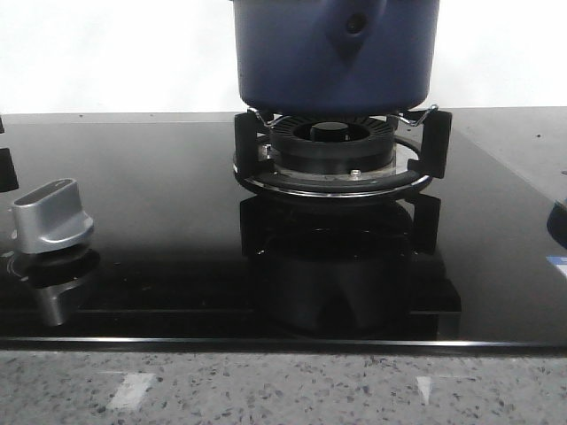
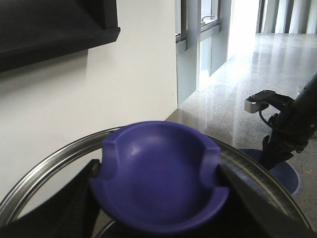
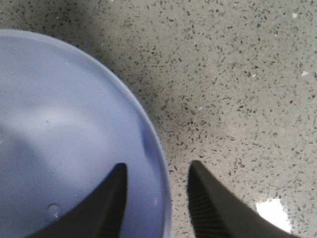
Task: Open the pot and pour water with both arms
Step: 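Lower the bowl onto the counter and open the right gripper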
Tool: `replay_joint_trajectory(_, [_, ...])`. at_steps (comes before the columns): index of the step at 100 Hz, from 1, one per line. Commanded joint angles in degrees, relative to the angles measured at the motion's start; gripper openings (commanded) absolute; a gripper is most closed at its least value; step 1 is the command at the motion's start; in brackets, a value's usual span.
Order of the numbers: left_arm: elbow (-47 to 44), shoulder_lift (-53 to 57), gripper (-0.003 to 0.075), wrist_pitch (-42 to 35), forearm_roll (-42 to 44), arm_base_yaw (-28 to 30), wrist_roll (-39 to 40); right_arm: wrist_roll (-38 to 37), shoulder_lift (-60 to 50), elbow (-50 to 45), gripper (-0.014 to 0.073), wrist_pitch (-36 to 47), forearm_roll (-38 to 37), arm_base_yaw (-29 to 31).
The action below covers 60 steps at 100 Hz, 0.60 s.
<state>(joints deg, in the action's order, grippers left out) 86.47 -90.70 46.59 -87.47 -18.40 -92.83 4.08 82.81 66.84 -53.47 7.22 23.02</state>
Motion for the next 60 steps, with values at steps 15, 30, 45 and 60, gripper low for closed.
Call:
replay_joint_trajectory(15, [1.9, 2.5, 0.019, 1.6, -5.3, -0.5, 0.5, 0.1, -3.0, 8.7, 0.0318, -3.3, -0.5, 0.3])
replay_joint_trajectory(30, [1.3, 0.9, 0.019, 3.5, -5.3, -0.5, 0.5, 0.1, -5.4, 12.9, 0.0318, -5.5, 0.2, 0.3])
replay_joint_trajectory(45, [1.3, -2.7, 0.019, 7.7, -8.8, -0.8, 0.5, 0.2, -8.3, 13.9, 0.0318, -5.3, 1.6, 0.3])
replay_joint_trajectory(60, [1.3, -5.7, 0.019, 7.7, -9.2, -2.7, -2.3, 0.2, -9.9, 13.9, 0.0318, -5.3, 1.6, 0.3])
